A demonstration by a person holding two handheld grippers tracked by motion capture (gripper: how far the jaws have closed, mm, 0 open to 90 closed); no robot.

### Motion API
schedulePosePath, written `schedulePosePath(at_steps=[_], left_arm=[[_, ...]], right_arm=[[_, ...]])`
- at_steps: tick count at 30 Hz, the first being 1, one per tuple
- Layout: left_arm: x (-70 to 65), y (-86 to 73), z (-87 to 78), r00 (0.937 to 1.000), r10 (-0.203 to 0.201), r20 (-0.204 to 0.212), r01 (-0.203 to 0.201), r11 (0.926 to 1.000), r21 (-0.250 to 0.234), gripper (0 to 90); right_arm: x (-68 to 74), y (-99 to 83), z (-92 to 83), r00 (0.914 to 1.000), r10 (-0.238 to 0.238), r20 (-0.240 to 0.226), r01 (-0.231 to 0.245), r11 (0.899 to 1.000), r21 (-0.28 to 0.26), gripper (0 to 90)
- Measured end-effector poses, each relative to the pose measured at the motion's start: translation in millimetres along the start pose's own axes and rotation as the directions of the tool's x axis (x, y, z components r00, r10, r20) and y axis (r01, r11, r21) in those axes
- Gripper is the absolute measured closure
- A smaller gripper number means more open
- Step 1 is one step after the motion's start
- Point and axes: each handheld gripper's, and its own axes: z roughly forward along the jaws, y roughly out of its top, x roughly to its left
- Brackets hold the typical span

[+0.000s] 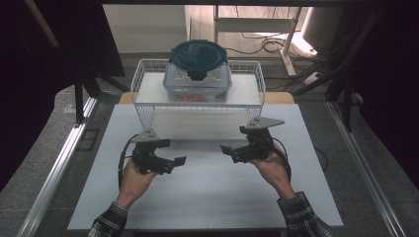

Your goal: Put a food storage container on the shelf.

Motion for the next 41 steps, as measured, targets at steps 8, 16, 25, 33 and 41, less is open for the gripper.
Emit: schedulePosePath(at_steps=[8, 16, 25, 33, 41], left_arm=[[-4.2, -31.7, -1.5, 0.9998, -0.015, -0.015, 0.015, 0.9999, -0.009, 5.4], [-5.0, -55.8, -14.1, 0.9987, -0.007, -0.05, 0.007, 0.9999, 0.01, 5.6], [-10.8, -78.6, -15.6, 0.9961, 0.034, -0.081, -0.028, 0.9969, 0.074, 4.4], [-11.8, -96.8, -8.9, 0.9905, 0.075, -0.115, -0.054, 0.9832, 0.174, 4.0], [-7.5, -103.4, -4.5, 0.9912, 0.072, -0.111, -0.046, 0.9754, 0.215, 4.4]], right_arm=[[2.3, -25.3, -3.2, 1.0, 0.001, 0.003, -0.001, 1.0, 0.026, 1.8], [10.1, -51.3, -9.6, 0.9999, -0.01, 0.008, 0.01, 0.999, 0.033, 0.0], [15.7, -74.8, -15.3, 0.9999, 0.01, 0.004, -0.01, 0.999, 0.037, 0.0], [17.7, -103.0, -11.4, 0.9995, 0.018, 0.025, -0.02, 0.996, 0.088, 0.0], [16.1, -113.6, -6.3, 0.9986, 0.026, 0.047, -0.032, 0.99, 0.138, 0.0]])
